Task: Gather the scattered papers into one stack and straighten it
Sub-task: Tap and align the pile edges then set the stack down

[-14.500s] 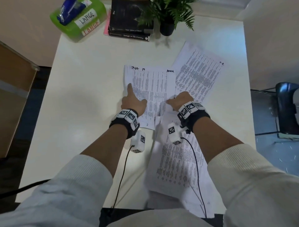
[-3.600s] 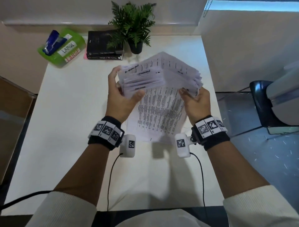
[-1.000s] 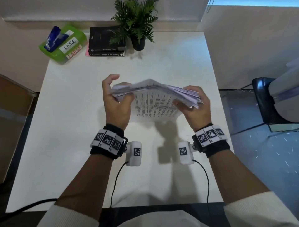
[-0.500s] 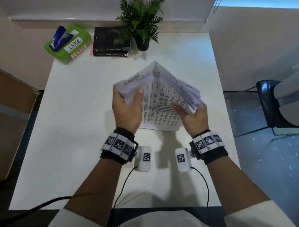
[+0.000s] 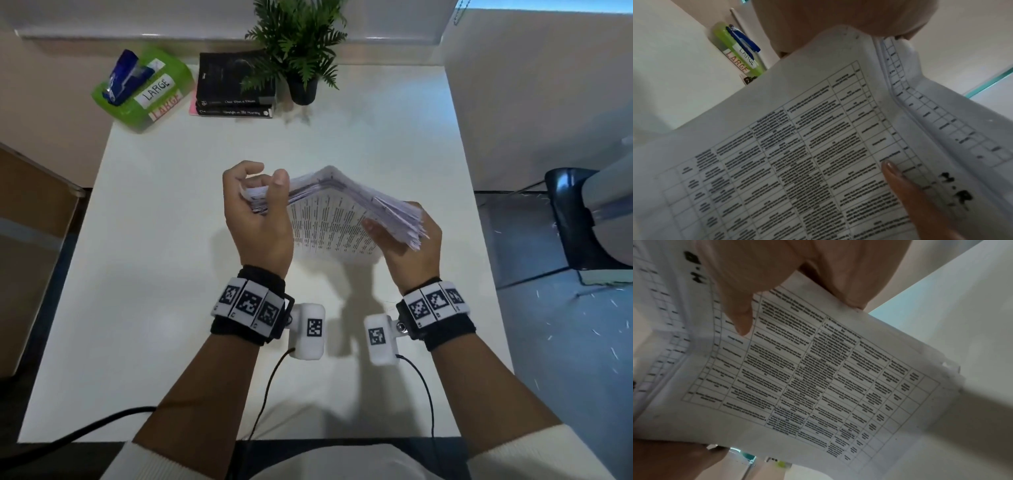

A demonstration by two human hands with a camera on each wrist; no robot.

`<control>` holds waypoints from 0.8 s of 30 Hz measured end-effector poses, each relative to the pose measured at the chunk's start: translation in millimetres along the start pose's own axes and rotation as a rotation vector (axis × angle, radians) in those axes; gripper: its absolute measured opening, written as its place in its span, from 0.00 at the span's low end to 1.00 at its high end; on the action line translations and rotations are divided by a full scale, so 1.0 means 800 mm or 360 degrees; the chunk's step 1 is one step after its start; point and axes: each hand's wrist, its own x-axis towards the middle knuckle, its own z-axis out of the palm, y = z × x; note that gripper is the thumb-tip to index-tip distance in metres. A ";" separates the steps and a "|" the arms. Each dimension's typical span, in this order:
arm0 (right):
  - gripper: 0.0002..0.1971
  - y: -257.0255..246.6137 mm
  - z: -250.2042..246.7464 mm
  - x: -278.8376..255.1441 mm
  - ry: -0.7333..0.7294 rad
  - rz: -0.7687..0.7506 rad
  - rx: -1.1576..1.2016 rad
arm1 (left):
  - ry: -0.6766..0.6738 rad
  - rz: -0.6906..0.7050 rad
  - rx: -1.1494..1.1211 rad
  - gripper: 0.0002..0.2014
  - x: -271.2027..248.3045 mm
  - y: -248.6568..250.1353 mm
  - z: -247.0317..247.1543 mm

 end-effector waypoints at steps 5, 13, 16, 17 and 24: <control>0.17 0.000 0.001 0.001 0.0008 -0.0032 -0.0054 | 0.0054 -0.0084 -0.0079 0.17 0.009 0.004 0.001; 0.17 0.001 -0.002 0.002 -0.0010 -0.0014 -0.0008 | 0.0095 -0.0051 -0.0079 0.45 0.008 0.004 0.008; 0.15 0.000 0.000 0.002 -0.0003 -0.0005 0.0010 | 0.0147 -0.0080 -0.0116 0.46 0.009 0.007 0.012; 0.15 0.000 0.001 0.002 -0.0003 0.0002 0.0026 | 0.0147 -0.0089 -0.0117 0.47 0.010 0.007 0.012; 0.15 -0.001 0.000 0.001 -0.0033 0.0019 0.0098 | 0.0169 -0.0166 -0.0024 0.50 0.017 0.010 0.014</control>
